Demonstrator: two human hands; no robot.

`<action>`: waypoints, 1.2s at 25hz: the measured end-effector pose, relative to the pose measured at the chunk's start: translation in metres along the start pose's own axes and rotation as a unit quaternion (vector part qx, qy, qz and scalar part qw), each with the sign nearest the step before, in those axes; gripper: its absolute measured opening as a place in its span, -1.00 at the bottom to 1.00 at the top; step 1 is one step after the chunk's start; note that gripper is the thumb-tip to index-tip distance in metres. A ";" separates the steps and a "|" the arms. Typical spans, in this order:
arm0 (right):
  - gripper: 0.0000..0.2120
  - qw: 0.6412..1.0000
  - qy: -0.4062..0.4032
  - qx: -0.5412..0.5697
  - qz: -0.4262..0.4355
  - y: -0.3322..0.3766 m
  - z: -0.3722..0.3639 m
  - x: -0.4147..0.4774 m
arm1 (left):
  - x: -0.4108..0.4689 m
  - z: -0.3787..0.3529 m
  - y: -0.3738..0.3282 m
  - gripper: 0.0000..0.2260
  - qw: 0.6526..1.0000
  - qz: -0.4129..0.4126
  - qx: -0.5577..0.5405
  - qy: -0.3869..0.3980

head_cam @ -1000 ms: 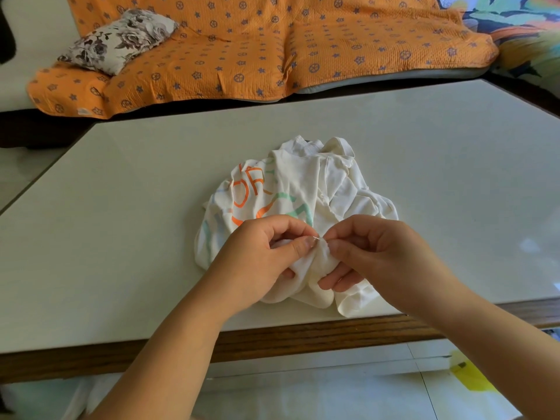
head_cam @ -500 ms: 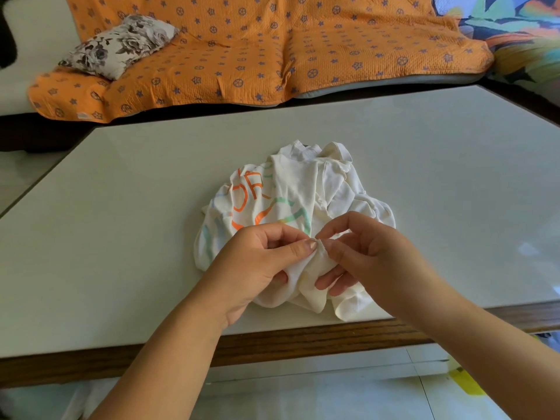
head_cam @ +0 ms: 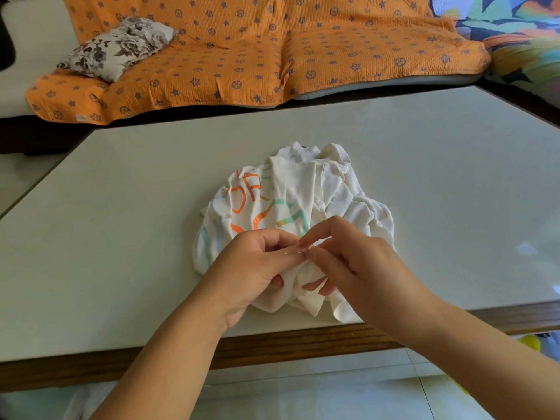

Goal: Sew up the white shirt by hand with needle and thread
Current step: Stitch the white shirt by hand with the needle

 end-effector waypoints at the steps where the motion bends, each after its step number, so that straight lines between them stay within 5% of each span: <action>1: -0.93 1.000 -0.005 -0.013 0.017 0.000 0.000 0.000 | 0.001 0.000 0.001 -0.72 1.000 0.007 -0.011 0.006; 5: -0.93 0.995 -0.019 -0.069 0.064 -0.001 -0.003 0.000 | 0.002 0.001 0.008 -0.68 0.997 0.041 -0.063 0.025; 13: -0.89 0.985 -0.121 0.095 -0.081 -0.008 0.009 0.014 | -0.002 0.000 0.002 -0.67 0.996 0.053 -0.071 0.025; 15: -0.88 0.942 -0.126 0.271 -0.155 -0.016 0.014 0.022 | -0.002 0.002 0.002 -0.69 0.997 0.047 -0.059 0.013; 17: -0.90 0.850 -0.140 0.456 -0.224 -0.027 0.023 0.031 | -0.002 0.004 0.002 -0.69 0.998 0.044 -0.048 0.013; 20: -0.86 0.752 -0.189 0.578 -0.255 -0.046 0.041 0.041 | -0.004 0.007 0.001 -0.71 0.999 0.036 -0.020 0.025; 22: -0.85 0.778 -0.221 0.536 -0.242 -0.061 0.052 0.046 | -0.005 0.009 0.000 -0.76 0.999 0.034 -0.012 0.036; 27: -0.89 0.899 -0.317 0.228 -0.200 -0.078 0.077 0.049 | -0.007 0.011 -0.002 -0.82 0.997 0.034 -0.005 0.064; 30: -0.93 0.923 -0.333 0.082 -0.176 -0.084 0.089 0.048 | -0.007 0.012 -0.001 -0.84 0.996 0.035 0.002 0.078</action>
Point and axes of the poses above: each hand's wrist, its own x-axis towards the middle knuckle, its own z-axis out of the back of the hand, y = z × x, the point moved 5 cm from there along x, towards the middle knuckle, and after that the axes turned 4 degrees about -y, right-handed, at the moved point
